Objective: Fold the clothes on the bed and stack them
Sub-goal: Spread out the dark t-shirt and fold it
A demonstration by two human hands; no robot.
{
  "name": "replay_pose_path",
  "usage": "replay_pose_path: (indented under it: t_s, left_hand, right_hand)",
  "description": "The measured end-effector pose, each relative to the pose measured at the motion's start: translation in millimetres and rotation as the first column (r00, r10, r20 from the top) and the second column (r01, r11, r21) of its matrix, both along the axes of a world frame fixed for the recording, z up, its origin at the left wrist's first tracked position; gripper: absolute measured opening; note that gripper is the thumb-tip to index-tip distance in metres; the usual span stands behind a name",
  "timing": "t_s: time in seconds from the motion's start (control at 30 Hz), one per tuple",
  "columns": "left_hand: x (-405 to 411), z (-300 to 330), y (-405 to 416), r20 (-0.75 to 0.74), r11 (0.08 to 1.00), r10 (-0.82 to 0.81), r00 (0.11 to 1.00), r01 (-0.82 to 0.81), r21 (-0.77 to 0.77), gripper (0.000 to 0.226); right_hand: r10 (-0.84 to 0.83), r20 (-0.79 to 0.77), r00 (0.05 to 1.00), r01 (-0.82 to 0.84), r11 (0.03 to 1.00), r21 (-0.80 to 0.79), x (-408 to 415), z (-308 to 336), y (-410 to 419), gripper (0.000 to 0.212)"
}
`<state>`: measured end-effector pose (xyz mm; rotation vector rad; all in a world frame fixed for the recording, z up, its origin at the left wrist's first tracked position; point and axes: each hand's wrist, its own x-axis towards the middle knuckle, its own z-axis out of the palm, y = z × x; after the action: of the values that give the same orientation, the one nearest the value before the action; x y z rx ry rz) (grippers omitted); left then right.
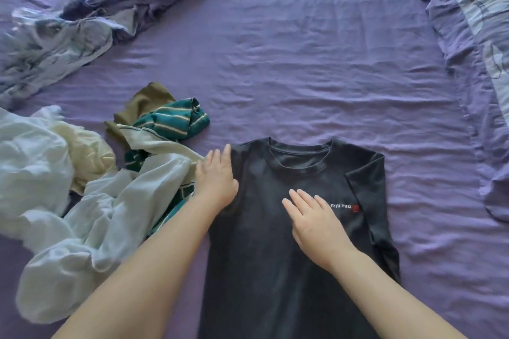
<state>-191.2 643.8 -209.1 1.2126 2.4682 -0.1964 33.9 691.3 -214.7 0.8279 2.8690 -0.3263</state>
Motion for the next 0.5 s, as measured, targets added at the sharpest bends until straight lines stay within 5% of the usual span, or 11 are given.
replay_pose_path:
  t_s: [0.1,0.3,0.5]
  left_hand:
    - [-23.4,-3.8,-4.5,0.081,1.0,0.02,0.997,-0.02,-0.001,0.081]
    - [-41.8,3.7,-5.8,-0.155,0.98,-0.201,0.967,0.199,-0.03,0.029]
    - [-63.7,17.9,-9.9,-0.144,0.992,-0.09,0.986,0.101,0.071,0.004]
  right_hand:
    - [0.053,0.023,0.998,-0.052,0.998,-0.031,-38.3,-9.7,8.8,0.056]
    - [0.142,0.138,0.98,-0.133,0.988,-0.076,-86.0,-20.8,31.6,0.059]
    - [0.166,0.241,0.956,-0.14,0.983,-0.123,-128.3,-24.6,34.4,0.066]
